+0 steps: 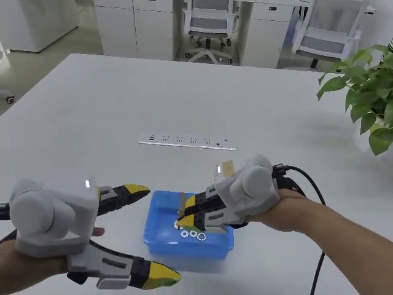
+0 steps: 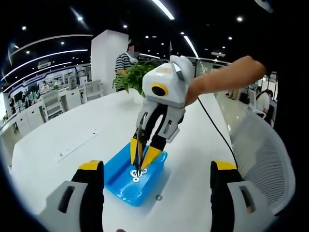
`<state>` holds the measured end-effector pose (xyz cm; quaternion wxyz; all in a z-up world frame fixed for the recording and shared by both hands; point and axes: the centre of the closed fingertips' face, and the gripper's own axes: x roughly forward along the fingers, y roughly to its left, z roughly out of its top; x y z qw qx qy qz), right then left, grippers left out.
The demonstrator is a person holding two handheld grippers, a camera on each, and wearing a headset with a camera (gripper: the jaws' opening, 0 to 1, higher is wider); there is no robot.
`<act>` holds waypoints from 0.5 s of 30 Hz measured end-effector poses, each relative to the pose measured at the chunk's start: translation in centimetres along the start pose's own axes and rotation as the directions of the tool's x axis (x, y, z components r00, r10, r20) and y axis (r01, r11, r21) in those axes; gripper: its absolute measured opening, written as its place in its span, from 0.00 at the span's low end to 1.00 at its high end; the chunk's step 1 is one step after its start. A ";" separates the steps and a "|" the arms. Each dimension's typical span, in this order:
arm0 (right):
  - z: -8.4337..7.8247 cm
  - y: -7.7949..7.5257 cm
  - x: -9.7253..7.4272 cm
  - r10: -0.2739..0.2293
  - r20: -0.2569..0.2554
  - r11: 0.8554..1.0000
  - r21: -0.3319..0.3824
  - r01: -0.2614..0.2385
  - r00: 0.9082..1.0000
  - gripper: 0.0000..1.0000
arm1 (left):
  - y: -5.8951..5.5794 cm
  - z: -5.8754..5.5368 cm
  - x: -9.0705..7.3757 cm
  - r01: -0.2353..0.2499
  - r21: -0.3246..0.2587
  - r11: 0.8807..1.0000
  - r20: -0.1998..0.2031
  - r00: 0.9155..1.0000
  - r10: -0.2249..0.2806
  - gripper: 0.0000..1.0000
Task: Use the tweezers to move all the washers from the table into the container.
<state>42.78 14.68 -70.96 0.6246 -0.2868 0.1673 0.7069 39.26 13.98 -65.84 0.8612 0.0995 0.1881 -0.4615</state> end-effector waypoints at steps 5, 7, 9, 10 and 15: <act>-0.7 -0.4 0.2 0.003 -0.005 1.000 -0.005 -0.003 1.000 0.10 | 0.9 0.3 0.8 0.009 0.012 1.000 -0.001 1.000 -0.009 0.86; -1.0 -0.5 0.4 0.006 -0.007 1.000 -0.008 -0.006 1.000 0.10 | 1.1 0.5 1.1 0.013 0.019 1.000 0.004 1.000 -0.013 0.80; -1.3 -0.5 0.5 0.008 -0.010 1.000 -0.009 -0.008 1.000 0.10 | 1.2 0.6 1.5 0.028 0.025 0.999 0.003 1.000 -0.028 0.74; -1.3 -0.5 0.6 0.010 -0.010 1.000 -0.009 -0.010 1.000 0.10 | 1.3 0.6 1.8 0.034 0.032 0.999 0.002 0.999 -0.034 0.71; -2.0 -0.6 0.9 0.016 -0.014 1.000 -0.006 -0.016 1.000 0.10 | 1.6 0.6 2.7 0.053 0.050 0.997 -0.004 0.999 -0.053 0.62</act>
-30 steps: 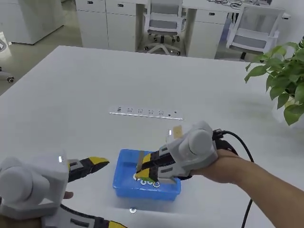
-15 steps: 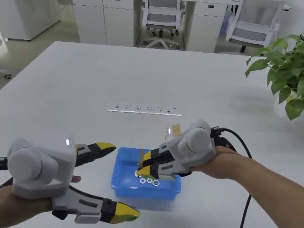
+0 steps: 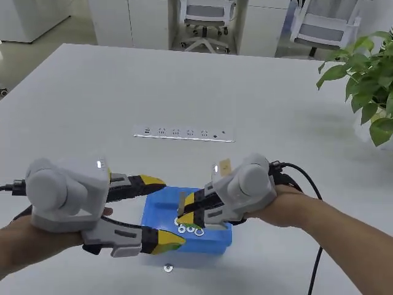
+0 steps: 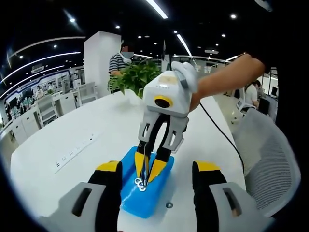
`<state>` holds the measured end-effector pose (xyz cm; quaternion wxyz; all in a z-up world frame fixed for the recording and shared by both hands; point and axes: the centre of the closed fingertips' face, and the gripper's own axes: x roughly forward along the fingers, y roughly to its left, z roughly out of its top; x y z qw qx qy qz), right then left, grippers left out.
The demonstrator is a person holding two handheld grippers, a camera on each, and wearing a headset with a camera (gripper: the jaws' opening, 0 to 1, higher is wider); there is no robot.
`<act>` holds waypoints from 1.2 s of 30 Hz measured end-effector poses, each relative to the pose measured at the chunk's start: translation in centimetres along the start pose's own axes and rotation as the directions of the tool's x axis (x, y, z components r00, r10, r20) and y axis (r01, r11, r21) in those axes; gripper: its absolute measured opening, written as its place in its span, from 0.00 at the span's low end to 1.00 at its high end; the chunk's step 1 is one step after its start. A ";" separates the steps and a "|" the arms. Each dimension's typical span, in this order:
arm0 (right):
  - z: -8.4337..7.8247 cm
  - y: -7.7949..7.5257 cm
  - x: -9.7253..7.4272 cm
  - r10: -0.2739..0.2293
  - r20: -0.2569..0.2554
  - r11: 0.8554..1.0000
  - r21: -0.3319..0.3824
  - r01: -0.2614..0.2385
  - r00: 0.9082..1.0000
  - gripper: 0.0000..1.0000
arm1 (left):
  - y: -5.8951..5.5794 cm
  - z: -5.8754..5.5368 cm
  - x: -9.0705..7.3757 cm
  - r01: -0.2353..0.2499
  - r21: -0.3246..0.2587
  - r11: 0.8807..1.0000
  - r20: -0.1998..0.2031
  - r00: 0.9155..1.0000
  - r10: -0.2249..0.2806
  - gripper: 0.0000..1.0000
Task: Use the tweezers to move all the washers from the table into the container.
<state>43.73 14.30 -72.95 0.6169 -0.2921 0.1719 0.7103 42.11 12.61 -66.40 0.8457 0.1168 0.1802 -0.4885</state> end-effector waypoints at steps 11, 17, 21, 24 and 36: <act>-1.8 -0.1 0.6 0.023 -0.026 1.000 0.004 -0.023 0.999 0.10 | 1.2 -0.3 1.7 0.009 0.050 0.999 -0.025 1.000 -0.007 0.27; -2.2 -0.3 0.9 0.021 -0.028 1.000 0.013 -0.020 0.999 0.10 | 1.8 -0.7 2.6 0.029 0.059 0.998 -0.041 0.999 -0.026 0.18; -2.5 -0.3 1.1 0.028 -0.034 1.000 0.008 -0.028 0.999 0.10 | 1.7 -1.0 3.0 0.051 0.069 0.996 -0.053 0.997 -0.047 0.13; -2.8 -0.1 1.2 0.038 -0.041 0.999 0.001 -0.038 0.998 0.10 | 1.5 -1.1 3.3 0.067 0.073 0.995 -0.057 0.996 -0.062 0.09; -3.2 0.0 1.3 0.044 -0.048 0.999 0.001 -0.044 0.998 0.11 | 0.8 -1.1 3.7 0.095 0.105 0.990 -0.076 0.993 -0.088 0.06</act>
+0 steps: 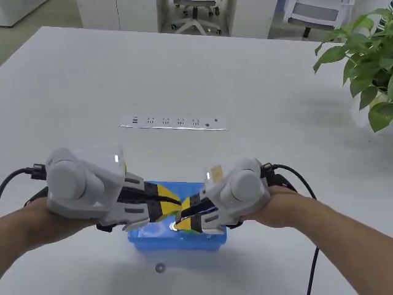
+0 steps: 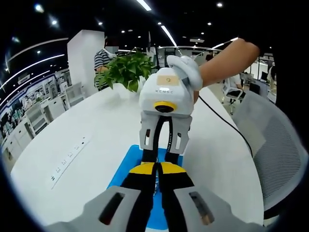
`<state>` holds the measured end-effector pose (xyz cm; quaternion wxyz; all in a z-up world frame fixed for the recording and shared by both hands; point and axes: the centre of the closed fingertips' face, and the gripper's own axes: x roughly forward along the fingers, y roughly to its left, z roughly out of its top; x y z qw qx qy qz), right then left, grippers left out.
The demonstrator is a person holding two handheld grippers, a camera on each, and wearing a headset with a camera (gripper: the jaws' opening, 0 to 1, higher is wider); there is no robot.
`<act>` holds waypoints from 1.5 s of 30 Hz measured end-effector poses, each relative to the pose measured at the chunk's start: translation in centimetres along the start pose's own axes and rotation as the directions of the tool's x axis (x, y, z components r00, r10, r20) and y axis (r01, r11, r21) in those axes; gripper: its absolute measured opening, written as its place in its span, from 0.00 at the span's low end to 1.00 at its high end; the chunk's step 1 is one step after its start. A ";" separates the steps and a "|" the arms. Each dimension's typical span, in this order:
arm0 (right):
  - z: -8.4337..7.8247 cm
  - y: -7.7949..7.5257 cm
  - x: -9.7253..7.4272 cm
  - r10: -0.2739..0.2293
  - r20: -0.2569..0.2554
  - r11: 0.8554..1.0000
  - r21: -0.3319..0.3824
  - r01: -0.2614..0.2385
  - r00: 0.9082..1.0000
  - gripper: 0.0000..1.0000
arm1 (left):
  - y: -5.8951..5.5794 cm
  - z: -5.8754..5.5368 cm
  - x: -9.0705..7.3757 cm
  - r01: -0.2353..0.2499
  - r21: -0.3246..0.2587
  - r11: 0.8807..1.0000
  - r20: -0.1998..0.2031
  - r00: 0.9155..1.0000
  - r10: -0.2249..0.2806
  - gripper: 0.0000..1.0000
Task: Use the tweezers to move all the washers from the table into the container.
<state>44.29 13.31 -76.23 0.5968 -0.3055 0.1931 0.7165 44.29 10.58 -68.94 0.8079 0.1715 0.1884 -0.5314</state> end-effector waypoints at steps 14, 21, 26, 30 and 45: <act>0.0 0.1 -0.1 -0.003 -0.002 1.000 0.018 0.003 1.000 0.16 | 0.1 0.8 -0.1 -0.003 0.003 1.000 0.013 1.000 0.003 0.05; 0.4 0.0 -0.7 -0.023 0.003 0.999 0.023 0.023 1.000 0.20 | 0.3 1.4 -0.5 -0.007 0.002 1.000 0.016 1.000 0.007 0.05; 0.7 -0.3 -1.4 -0.052 0.012 0.997 0.052 0.051 0.999 0.23 | 0.3 1.9 -0.9 -0.012 0.005 1.000 0.017 1.000 0.012 0.05; 0.8 -0.3 -2.0 -0.076 0.015 0.994 0.076 0.074 0.997 0.27 | 0.2 2.2 -1.3 -0.014 0.010 1.000 0.015 1.000 0.014 0.05; 0.6 0.5 -4.7 -0.162 0.008 0.974 0.160 0.159 0.987 0.51 | -0.5 3.5 -3.4 -0.040 0.016 0.999 0.021 0.999 0.040 0.05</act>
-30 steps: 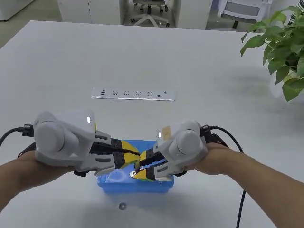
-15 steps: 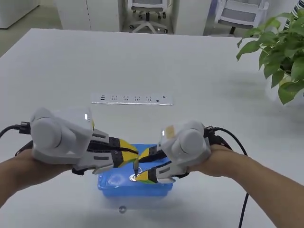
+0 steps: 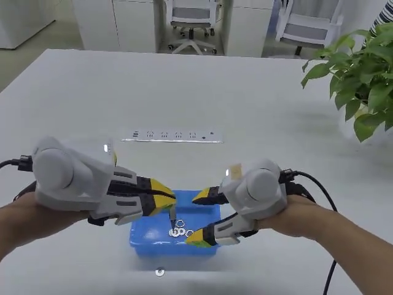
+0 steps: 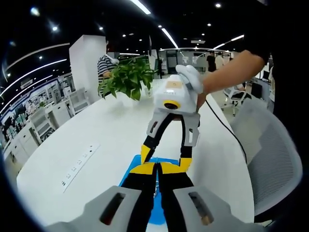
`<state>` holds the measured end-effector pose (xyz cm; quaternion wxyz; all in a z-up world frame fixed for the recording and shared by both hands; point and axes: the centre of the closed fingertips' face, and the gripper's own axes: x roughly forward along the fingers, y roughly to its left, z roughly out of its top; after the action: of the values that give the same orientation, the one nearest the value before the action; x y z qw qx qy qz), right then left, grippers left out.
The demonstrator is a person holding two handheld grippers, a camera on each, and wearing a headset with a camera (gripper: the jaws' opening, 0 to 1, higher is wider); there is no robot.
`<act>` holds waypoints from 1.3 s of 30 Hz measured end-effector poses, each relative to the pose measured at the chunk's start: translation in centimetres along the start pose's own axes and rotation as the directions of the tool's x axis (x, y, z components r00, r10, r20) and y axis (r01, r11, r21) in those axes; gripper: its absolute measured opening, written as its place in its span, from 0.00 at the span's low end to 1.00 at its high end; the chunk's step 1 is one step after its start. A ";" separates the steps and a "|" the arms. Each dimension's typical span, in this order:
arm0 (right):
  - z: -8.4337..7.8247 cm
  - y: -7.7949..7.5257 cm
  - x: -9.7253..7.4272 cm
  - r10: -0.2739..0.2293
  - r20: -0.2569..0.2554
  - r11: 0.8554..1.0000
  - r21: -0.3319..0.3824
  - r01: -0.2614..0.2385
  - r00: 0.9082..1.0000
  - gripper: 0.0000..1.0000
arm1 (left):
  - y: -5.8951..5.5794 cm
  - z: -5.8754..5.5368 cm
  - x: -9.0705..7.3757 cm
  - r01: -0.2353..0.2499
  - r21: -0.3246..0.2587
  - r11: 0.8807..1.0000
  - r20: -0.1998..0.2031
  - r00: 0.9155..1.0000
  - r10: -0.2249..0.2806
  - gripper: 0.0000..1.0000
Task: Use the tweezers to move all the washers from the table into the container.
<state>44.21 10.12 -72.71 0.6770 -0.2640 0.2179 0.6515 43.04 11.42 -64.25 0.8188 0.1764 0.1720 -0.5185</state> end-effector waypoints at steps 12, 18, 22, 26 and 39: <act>-0.5 0.9 -1.4 -0.050 0.009 0.998 0.041 0.049 0.999 0.71 | -1.0 1.0 -1.4 -0.009 0.009 1.000 0.004 1.000 0.009 0.05; -0.8 1.1 -2.0 -0.075 0.011 0.994 0.076 0.074 0.997 0.85 | -1.9 1.0 -1.8 0.002 0.011 1.000 -0.001 1.000 -0.002 0.05; -1.1 1.3 -2.4 -0.090 0.010 0.992 0.084 0.089 0.996 0.90 | -2.5 0.9 -1.8 0.011 0.013 1.000 -0.005 1.000 -0.011 0.05; -1.4 1.3 -2.8 -0.117 0.017 0.987 0.112 0.115 0.993 0.97 | -2.9 0.8 -1.9 0.018 0.015 1.000 -0.006 1.000 -0.018 0.05; -2.3 1.8 -3.3 -0.145 0.018 0.979 0.149 0.141 0.989 1.00 | -4.3 -0.2 -1.9 0.039 0.016 0.999 -0.013 0.999 -0.039 0.05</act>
<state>42.33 6.16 -72.48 0.7428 -0.2187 0.2363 0.5871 38.34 11.28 -64.04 0.8060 0.1830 0.1763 -0.5346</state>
